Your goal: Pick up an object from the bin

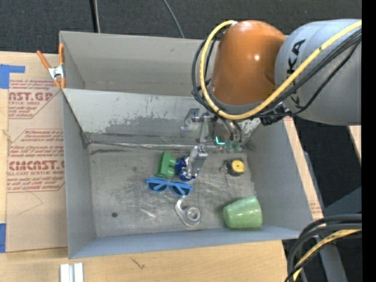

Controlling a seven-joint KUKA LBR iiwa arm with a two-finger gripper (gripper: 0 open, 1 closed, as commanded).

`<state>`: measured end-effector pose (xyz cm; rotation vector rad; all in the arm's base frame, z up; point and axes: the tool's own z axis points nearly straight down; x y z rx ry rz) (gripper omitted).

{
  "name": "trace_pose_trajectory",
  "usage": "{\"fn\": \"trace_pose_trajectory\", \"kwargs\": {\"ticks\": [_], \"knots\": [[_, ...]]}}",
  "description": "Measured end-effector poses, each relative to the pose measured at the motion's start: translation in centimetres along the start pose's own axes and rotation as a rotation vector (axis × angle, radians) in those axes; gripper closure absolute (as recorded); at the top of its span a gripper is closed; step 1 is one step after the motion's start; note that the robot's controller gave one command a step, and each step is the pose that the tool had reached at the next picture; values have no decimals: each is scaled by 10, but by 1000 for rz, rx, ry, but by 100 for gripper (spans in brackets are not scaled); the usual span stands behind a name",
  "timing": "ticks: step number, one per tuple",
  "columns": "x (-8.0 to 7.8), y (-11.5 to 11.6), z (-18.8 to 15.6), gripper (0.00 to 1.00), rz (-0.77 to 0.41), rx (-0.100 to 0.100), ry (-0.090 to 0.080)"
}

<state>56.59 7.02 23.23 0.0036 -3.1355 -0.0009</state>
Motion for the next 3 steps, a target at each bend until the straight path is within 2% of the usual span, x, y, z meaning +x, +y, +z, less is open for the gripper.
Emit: {"fn": "trace_pose_trajectory", "kwargs": {"ticks": [1, 2, 3], "knots": [[-6, 37, 159, 0, -169, 2, -16], [-8, 38, 155, 100, -168, -2, -23], [35, 31, 16, 100, -195, 1, -15]]}}
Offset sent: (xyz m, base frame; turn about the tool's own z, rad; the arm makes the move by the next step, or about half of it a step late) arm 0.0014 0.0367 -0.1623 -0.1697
